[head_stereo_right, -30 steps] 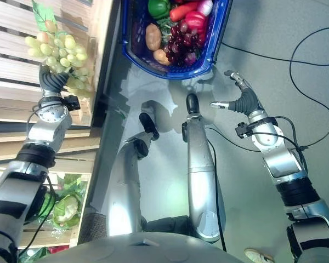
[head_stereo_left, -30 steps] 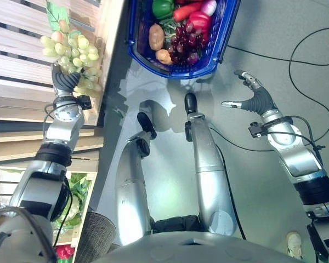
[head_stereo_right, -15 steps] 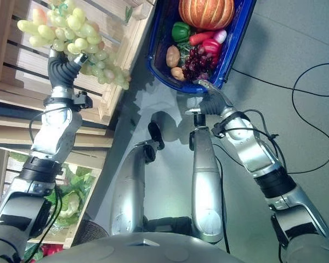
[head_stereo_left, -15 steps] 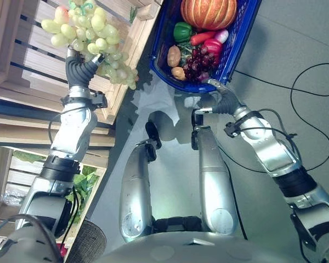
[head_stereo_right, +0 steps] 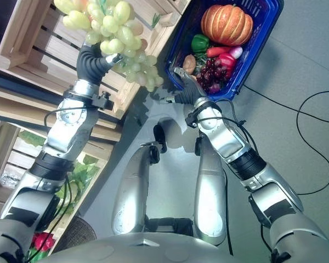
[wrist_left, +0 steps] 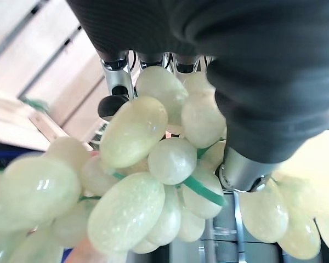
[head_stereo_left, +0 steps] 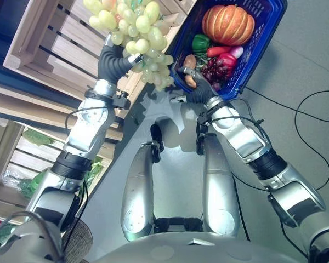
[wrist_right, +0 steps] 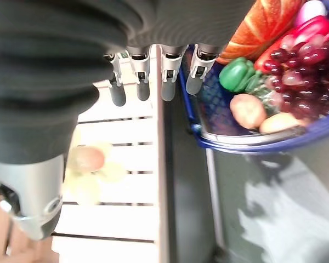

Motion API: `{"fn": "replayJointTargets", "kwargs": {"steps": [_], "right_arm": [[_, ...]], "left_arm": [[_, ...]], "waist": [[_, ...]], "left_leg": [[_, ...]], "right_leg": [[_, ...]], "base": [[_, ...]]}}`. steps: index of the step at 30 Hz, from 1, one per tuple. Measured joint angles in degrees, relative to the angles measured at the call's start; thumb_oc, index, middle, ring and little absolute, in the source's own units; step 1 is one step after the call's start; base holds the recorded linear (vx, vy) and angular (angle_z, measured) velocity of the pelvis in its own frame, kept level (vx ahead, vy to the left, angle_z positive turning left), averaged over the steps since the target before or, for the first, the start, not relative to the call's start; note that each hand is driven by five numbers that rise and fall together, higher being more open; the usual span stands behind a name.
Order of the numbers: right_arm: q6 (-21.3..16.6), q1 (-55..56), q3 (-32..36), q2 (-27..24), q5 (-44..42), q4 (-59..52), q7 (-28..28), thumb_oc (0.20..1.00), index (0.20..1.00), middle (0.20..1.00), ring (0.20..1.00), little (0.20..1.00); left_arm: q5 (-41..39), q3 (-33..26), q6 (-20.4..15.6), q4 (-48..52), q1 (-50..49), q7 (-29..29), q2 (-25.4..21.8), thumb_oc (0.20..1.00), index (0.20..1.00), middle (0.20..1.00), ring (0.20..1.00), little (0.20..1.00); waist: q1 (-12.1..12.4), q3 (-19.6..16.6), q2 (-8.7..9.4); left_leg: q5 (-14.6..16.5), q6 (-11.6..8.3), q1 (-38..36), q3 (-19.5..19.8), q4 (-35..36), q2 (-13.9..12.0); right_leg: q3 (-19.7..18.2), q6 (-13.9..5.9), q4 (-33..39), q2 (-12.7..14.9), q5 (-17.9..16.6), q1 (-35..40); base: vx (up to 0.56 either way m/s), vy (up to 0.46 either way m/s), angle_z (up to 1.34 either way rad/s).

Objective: Pick up fruits and vegetables into the basket

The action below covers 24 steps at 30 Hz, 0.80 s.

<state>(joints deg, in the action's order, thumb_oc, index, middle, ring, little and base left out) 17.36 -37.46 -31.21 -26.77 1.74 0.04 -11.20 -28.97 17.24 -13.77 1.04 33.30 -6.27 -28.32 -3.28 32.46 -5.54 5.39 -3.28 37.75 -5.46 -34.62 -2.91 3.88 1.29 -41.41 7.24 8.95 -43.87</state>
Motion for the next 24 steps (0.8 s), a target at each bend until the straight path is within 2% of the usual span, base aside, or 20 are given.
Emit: {"fn": "replayJointTargets", "kwargs": {"steps": [4,8,16,24], "right_arm": [[-4.9,-1.4,-0.2,2.6,0.0,0.0,-4.2,1.000,1.000,1.000,1.000,1.000],[-7.3,-1.6,-0.6,3.5,0.2,-0.1,-7.2,1.000,1.000,1.000,1.000,1.000],[-11.3,-1.4,-1.6,3.5,0.4,-0.1,-7.2,1.000,1.000,1.000,1.000,1.000],[-13.5,-1.3,-3.0,3.4,0.4,0.0,-6.9,1.000,1.000,1.000,1.000,1.000]], "left_arm": [[-0.8,1.1,0.0,0.0,0.1,0.1,1.7,0.200,0.200,0.200,0.200,0.200],[-1.2,1.6,-0.1,0.0,0.1,-0.4,3.2,0.200,0.200,0.200,0.200,0.200],[-2.6,2.7,-0.3,0.0,0.1,-0.9,5.1,0.200,0.200,0.200,0.200,0.200],[-2.6,3.3,-1.4,0.0,0.1,-1.3,5.1,0.200,0.200,0.200,0.200,0.200]], "waist": [[0.1,0.0,0.01],[0.2,0.0,0.01],[0.5,0.0,0.02],[0.6,0.0,0.03]], "left_leg": [[0.0,0.02,0.0,0.0,0.1,0.0],[0.1,0.04,0.0,0.1,0.0,0.1],[0.1,0.04,0.0,0.6,0.0,0.1],[0.0,-0.02,-0.1,1.2,0.0,0.0]], "right_leg": [[0.0,0.03,0.3,0.0,0.0,0.1],[0.1,0.29,0.4,0.0,-0.2,0.2],[0.6,0.20,0.5,0.1,-0.1,0.6],[1.4,0.02,1.0,0.1,0.0,1.2]], "base": [[0.00,0.000,0.00],[0.00,-0.009,0.01],[-0.01,-0.023,0.02],[0.00,-0.024,0.03]]}}
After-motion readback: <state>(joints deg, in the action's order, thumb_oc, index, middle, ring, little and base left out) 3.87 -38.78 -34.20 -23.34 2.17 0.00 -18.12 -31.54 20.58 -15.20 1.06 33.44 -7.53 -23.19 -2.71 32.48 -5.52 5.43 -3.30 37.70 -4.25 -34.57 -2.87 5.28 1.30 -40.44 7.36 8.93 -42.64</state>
